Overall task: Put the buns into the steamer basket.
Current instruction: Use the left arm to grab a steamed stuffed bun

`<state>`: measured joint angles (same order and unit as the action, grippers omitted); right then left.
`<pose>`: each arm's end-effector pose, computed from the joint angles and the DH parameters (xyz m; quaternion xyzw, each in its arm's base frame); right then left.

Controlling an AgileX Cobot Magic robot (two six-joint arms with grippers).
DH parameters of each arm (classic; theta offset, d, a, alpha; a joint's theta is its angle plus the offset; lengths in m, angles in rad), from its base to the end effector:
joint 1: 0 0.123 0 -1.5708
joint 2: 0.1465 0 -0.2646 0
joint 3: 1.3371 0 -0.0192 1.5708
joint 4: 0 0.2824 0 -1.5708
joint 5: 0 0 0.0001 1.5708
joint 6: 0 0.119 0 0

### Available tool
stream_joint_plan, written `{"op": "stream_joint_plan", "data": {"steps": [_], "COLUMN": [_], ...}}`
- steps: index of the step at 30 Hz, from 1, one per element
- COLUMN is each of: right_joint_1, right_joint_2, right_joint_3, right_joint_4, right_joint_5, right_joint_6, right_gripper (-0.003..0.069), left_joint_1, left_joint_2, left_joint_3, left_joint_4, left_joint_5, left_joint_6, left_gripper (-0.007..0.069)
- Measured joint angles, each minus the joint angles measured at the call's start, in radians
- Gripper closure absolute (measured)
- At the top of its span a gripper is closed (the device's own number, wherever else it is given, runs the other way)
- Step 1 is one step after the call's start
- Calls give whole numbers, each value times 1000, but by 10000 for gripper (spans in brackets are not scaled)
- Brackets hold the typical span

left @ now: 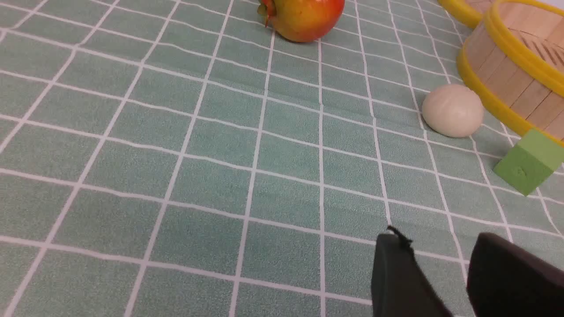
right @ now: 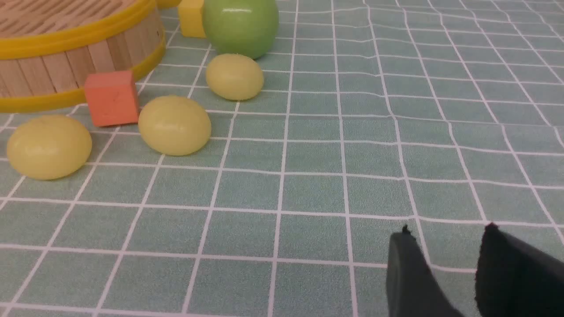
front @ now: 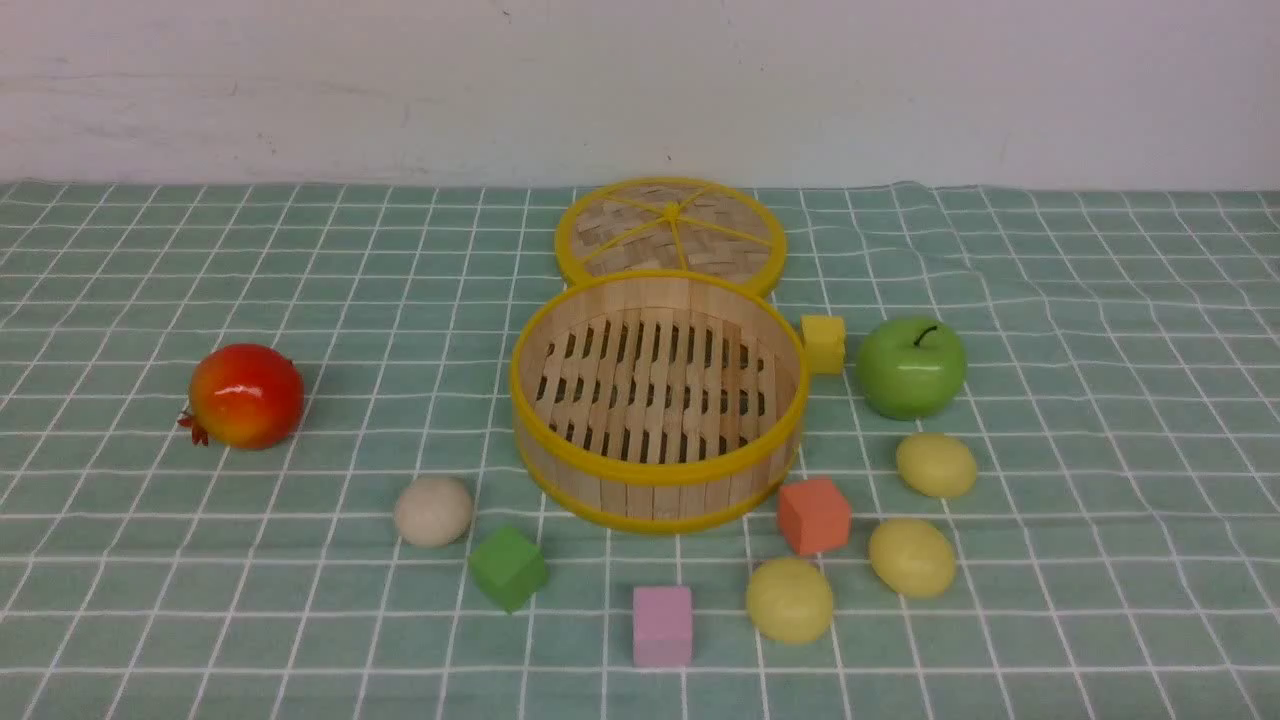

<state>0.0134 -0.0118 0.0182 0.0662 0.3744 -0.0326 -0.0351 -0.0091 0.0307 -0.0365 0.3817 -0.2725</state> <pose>0.1315 0.0046 0.1660 -0.0009 0.8027 0.0224 0.5960 0.1314 -0.0062 0.1599 -0.1055 0.8026 -0.1052 0.5776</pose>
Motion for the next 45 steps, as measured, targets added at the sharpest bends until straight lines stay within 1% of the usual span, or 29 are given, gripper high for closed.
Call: {"op": "stream_joint_plan", "data": {"steps": [39, 41, 45], "right_joint_1": [0, 0, 0], "right_joint_2": [0, 0, 0], "right_joint_3": [0, 0, 0], "right_joint_4": [0, 0, 0], "right_joint_5": [0, 0, 0], "right_joint_6": [0, 0, 0], "right_gripper": [419, 419, 419], "left_joint_1": [0, 0, 0], "left_joint_2": [0, 0, 0], "left_joint_3": [0, 0, 0], "left_joint_4": [0, -18, -150], "left_joint_5": [-6, -36, -150], "left_joint_6": [0, -12, -98], "left_gripper": [386, 386, 386]}}
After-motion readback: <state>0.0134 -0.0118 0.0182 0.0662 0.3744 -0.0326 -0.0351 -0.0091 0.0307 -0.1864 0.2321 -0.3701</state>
